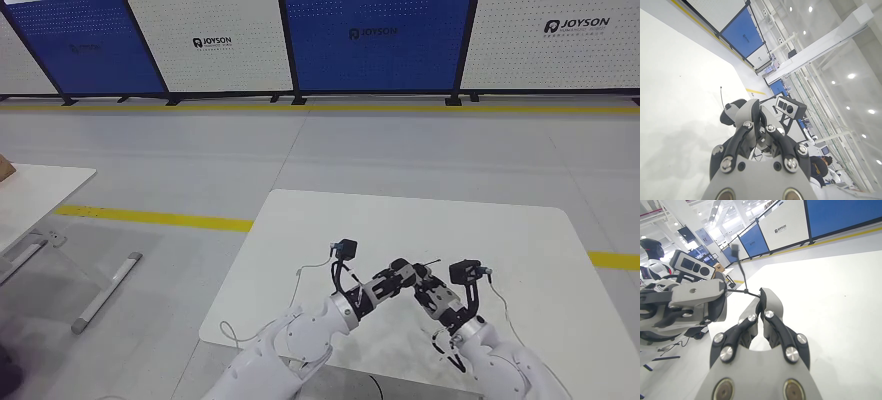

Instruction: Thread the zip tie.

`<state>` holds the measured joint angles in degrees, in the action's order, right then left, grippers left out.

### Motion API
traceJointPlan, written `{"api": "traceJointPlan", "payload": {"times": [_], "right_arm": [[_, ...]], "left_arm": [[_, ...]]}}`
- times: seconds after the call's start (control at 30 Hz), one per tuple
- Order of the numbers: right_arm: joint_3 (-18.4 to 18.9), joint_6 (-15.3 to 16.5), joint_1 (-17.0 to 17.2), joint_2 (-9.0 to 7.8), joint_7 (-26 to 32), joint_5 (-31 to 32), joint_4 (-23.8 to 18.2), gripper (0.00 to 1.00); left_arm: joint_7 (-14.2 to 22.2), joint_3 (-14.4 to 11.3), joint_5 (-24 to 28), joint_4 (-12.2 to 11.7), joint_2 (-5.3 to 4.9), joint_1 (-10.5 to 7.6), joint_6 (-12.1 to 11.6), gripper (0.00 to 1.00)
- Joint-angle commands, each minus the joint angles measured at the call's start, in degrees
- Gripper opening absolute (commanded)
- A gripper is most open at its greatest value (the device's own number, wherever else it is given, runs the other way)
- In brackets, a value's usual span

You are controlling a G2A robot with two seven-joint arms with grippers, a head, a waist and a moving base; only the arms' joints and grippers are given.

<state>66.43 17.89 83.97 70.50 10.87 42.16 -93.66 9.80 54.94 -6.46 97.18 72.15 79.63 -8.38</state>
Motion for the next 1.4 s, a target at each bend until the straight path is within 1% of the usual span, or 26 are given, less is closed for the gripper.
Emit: {"api": "traceJointPlan", "payload": {"times": [0.0,0.47,0.73,0.83,0.87,0.9,0.93,1.0,1.07,1.13,1.23,1.27,1.33,1.37], "right_arm": [[-0.1,-0.1,-0.1,0.01,0.1,0.2,0.1,0.0],[-1.1,-0.7,-1.0,0.18,0.5,1.2,1.9,0.0],[-1.9,-1.3,-1.8,0.4,0.4,1.5,3.1,0.0],[-1.9,-1.0,-1.9,0.49,0.1,0.4,3.1,0.0],[-1.9,-1.0,-1.9,0.5,0.0,0.0,3.0,0.52],[-1.7,-1.1,-1.9,0.51,-0.1,-0.5,3.0,1.0],[-1.5,-1.2,-1.8,0.51,-0.2,-1.1,2.7,1.0],[-0.8,-1.2,-1.4,0.45,-0.5,-2.1,2.3,1.0],[0.8,-0.1,-0.4,0.26,-1.2,-4.7,1.6,1.0],[2.8,1.4,0.8,0.02,-2.0,-7.6,0.9,1.0],[6.0,1.6,2.8,-0.51,-2.3,-13.5,-1.1,1.0],[7.7,1.6,3.5,-0.76,-2.7,-16.4,-1.7,1.0],[9.7,1.6,4.6,-1.08,-3.2,-20.4,-2.5,1.0],[11.1,1.6,5.1,-1.3,-3.1,-23.9,-3.0,1.0]], "left_arm": [[0.1,0.2,0.0,0.3,-0.06,0.21,-0.2,0.0],[0.8,0.8,0.0,3.2,-0.51,2.21,-1.7,0.0],[1.0,1.4,-0.3,4.6,-0.82,3.41,-2.1,0.0],[0.8,1.6,-0.1,4.7,-0.89,3.65,-1.9,0.0],[0.3,1.8,0.1,4.6,-0.88,3.67,-1.6,0.0],[-0.5,2.0,0.3,4.4,-0.84,3.64,-1.1,0.0],[-1.6,2.1,1.2,4.2,-0.73,3.53,-0.5,0.0],[-2.9,2.3,2.7,3.8,-0.57,3.24,-0.3,0.0],[-4.1,3.0,4.9,3.5,-0.47,3.27,-0.6,0.0],[-4.3,4.0,7.9,3.2,-0.47,3.58,-1.0,0.0],[-4.2,6.2,10.9,2.9,-0.71,4.41,-1.8,0.0],[-4.3,7.2,11.8,2.9,-0.82,4.83,-2.0,0.0],[-4.8,8.4,12.0,2.9,-0.98,5.38,-2.3,0.0],[-6.9,9.4,10.3,2.4,-1.08,5.51,-2.2,0.0]]}}
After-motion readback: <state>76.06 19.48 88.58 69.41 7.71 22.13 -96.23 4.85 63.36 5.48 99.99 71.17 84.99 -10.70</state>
